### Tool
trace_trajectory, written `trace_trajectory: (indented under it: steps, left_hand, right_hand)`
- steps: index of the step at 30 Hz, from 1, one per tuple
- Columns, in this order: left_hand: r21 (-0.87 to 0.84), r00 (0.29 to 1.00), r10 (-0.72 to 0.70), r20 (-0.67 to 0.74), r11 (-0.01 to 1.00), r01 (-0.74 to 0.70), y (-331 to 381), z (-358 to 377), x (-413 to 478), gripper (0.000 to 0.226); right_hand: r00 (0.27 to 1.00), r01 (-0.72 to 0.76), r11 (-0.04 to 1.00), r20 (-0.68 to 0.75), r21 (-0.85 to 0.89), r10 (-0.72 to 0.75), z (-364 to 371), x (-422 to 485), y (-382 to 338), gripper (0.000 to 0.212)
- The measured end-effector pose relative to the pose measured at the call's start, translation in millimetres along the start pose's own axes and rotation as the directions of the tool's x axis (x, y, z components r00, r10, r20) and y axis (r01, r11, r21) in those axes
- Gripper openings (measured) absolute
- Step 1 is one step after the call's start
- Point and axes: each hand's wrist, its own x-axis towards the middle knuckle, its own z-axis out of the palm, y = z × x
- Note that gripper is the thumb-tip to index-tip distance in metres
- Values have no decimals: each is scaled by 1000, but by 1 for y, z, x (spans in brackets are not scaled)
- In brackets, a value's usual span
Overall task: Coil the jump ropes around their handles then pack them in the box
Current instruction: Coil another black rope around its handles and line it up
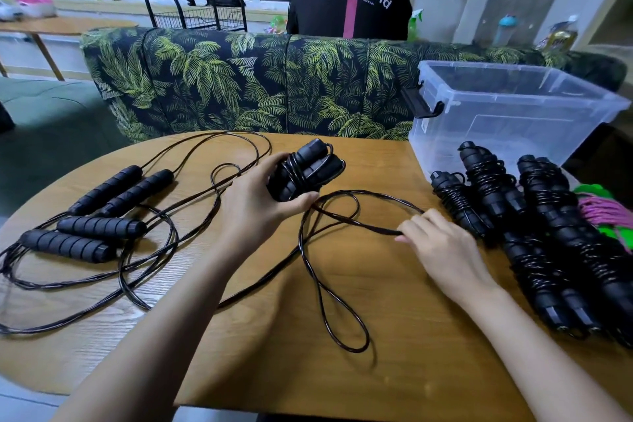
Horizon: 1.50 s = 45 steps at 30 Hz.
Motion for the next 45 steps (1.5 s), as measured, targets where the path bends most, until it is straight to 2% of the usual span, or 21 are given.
trace_trajectory:
  steps: [2,5,7,9,12,14,15,18,21,27,31,33,35,38,39,41,43,45]
  left_hand:
    - [-23,1000,26,8,999,-26,4,-1,3,88]
    - [-73,994,84,63,994,-79,7,3,4,81]
    - [-59,988,116,106,992,-111,6,7,0,78]
    - [-11,977,138,165,990,-138,2,10,-5,76]
    - [30,964,145,225,987,-156,-10,14,-11,77]
    - [3,961,142,238,989,-147,-16,12,-11,77]
    - [2,960,147,237,988,-151,-17,11,-11,77]
    - [5,960,163,228,986,-168,-23,5,-10,82]
    - [-67,959,162,233,986,-150,-29,1,-9,84]
    - [-72,951,215,224,976,-204,-26,-4,-10,80]
    - [-55,929,268,254,963,-263,-22,-2,-13,77]
    - [-44,903,316,291,947,-318,-15,-2,-16,78]
    - [46,856,395,335,900,-433,-3,-1,-20,76]
    - [234,751,536,386,730,-642,11,8,-24,78]
    - [288,727,559,399,676,-678,14,12,-25,80]
    - [402,721,575,386,599,-693,17,19,-27,82]
    - [500,765,529,367,581,-642,18,22,-25,83]
    - [553,826,455,334,615,-562,15,20,-22,81]
  right_hand:
    - [999,-28,1000,-42,-14,28,-5,4,10,27]
    - [992,-116,990,-59,-76,112,-3,6,22,8]
    - [989,-140,986,39,-89,144,5,4,23,28]
    - [982,-121,992,143,-35,124,11,2,24,33]
    - [959,-118,988,268,96,89,13,-1,26,20]
    - [944,-169,964,314,205,98,8,-1,26,6]
    - [933,-206,945,342,253,112,3,1,25,8]
    - [863,-358,869,476,343,168,-1,5,26,14]
    - [782,-539,728,574,424,245,3,6,28,17]
    - [739,-636,539,638,552,217,8,25,36,29]
    - [621,-762,410,746,502,241,2,49,37,39]
    - [549,-819,346,800,458,241,-1,63,39,43]
    - [498,-851,322,832,415,245,-4,79,38,39]
    - [455,-881,278,846,383,277,-15,106,29,32]
    - [468,-877,271,831,396,300,-20,115,23,30]
    - [563,-822,326,754,467,340,-34,131,7,32]
    - [693,-709,500,622,497,364,-47,136,-15,36]
    - [779,-603,683,492,413,389,-60,126,-38,37]
